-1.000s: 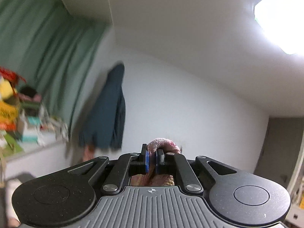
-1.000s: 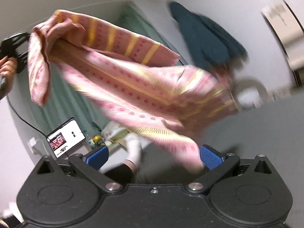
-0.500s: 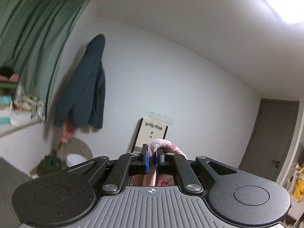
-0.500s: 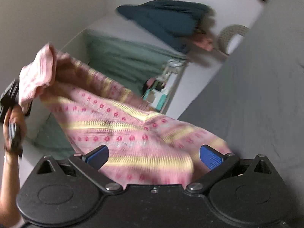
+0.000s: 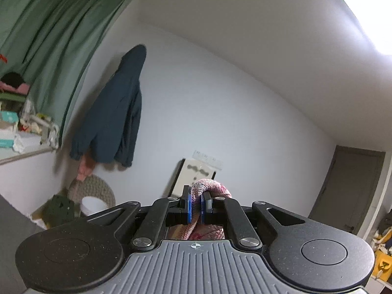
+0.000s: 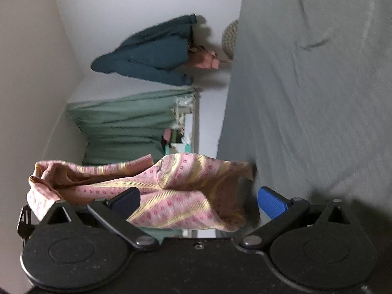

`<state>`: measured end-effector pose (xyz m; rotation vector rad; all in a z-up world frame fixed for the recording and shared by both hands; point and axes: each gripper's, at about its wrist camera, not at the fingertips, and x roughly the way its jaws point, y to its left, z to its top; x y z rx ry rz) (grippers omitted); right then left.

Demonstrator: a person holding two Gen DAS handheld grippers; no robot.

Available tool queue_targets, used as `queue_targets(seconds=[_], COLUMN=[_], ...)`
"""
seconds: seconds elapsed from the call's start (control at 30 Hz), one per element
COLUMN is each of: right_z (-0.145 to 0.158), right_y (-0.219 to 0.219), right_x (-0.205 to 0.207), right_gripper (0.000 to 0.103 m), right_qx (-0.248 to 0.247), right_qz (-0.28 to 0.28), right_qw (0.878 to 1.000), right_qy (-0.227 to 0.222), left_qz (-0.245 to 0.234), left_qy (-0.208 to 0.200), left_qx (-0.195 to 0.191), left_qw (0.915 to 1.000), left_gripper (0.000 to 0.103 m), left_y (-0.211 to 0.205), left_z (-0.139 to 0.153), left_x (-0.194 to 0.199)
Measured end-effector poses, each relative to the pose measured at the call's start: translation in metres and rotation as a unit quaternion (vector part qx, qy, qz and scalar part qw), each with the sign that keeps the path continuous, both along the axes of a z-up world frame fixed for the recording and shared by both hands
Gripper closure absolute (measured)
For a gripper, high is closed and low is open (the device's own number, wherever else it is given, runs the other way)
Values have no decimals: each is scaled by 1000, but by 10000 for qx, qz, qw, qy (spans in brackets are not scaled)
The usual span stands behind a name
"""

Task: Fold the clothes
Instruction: 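Carry the pink garment with the left gripper over the grey bed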

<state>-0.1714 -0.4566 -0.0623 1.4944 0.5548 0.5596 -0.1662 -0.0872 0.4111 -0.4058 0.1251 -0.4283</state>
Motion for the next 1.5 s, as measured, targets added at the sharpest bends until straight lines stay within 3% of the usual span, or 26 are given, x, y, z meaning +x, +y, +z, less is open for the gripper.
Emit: queue_targets(seconds=[0.17,0.23,0.3,0.47,0.53,0.6,0.63,0.7,0.77,0.8,0.83,0.87,0.93,1.0,1.07,1.13,1.23,1.43,1.5], right_z=[17,23,24,32,41,50,54,63,75,83,91,93,96,99,102,95,80,49,43], right_y=[24,40,47,57,68,78,83,94,104,108,113,116,121,127,133,134,130,123,132], right_x=[0,2,2,3,0,-4,-6,-9,-11,-12,-12,-3,17,38,58,80,104,138,142], right_gripper=[0,0,0,0,0,0,0,0,0,0,0,0,0,0,0,0,0,0,0], right_qx=[-400,-910,-1269,-2049,-2560,-3064,-3313,-3803,-4353,-4663,-4964,-5252,-5805,-6328,-6819,-7055,-7003,-6724,-6897], right_qz=[210,559,582,231,113,-5,-64,-182,-382,-532,-682,-654,-555,-452,-347,-225,-289,-773,-931], right_qw=[9989,9941,9881,9710,9591,9444,9360,9172,8939,8792,8630,8470,8121,7730,7300,7083,7122,7271,7109], right_qy=[81,193,646,1210,1203,1192,1186,1170,1000,820,639,500,231,-39,-308,-71,378,1152,1018], left_qz=[-479,-620,-694,55,364,438,451,476,698,779,861,948,996,844,711,641,825,964,1117], left_qy=[538,777,905,1261,1635,2379,2821,3324,3329,3196,3053,2743,2237,1785,1577,1472,1567,2158,2315], left_qx=[-79,-35,-33,379,785,1295,1455,1460,1599,1745,1883,1884,1814,1845,2015,2246,2570,2808,2973], left_qw=[9974,9950,9935,9913,9827,9616,9472,9305,9267,9281,9295,9382,9525,9628,9641,9611,9500,9302,9195], left_gripper=[97,97,97,97,97,97,96,96,80,72,56,34,5,1,1,1,1,1,1], left_y=[17,15,14,11,5,-5,-8,-9,-12,-17,-23,-29,-43,-63,-86,-111,-134,-150,-151], left_z=[-45,-65,-87,-167,-216,-275,-302,-349,-380,-384,-389,-388,-380,-374,-373,-375,-385,-406,-415], left_x=[55,85,119,191,212,231,232,217,187,169,151,129,99,78,67,68,93,162,179])
